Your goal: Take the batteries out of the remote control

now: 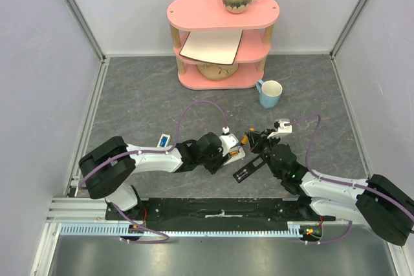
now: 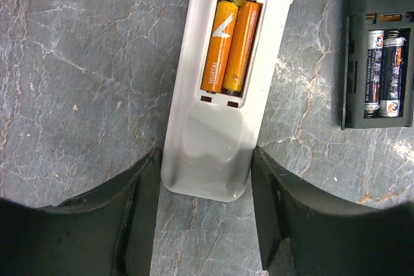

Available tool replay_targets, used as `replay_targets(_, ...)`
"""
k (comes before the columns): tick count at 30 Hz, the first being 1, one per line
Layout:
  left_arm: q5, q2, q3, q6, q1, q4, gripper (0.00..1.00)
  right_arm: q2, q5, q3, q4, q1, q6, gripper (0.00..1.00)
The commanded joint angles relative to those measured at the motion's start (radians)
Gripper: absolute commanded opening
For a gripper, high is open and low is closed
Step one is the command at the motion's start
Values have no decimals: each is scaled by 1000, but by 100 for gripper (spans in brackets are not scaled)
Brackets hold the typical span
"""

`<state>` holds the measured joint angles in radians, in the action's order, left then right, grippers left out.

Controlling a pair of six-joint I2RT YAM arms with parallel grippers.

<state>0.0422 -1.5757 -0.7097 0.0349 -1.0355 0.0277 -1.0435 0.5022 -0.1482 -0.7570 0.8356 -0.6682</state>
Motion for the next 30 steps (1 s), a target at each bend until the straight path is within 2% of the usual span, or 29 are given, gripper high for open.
replay_targets(1,-33,-15,-13,33,3,-9,2,36,-91,2,-87,10,-59,0)
replay_targets(15,-28,-26,-17,34,2,-8,2,33,-192,12,-194,11,-65,0)
replay_targets(30,-22,-38,-22,37,3,-12,2,89,-261,-10,-208,10,-67,0)
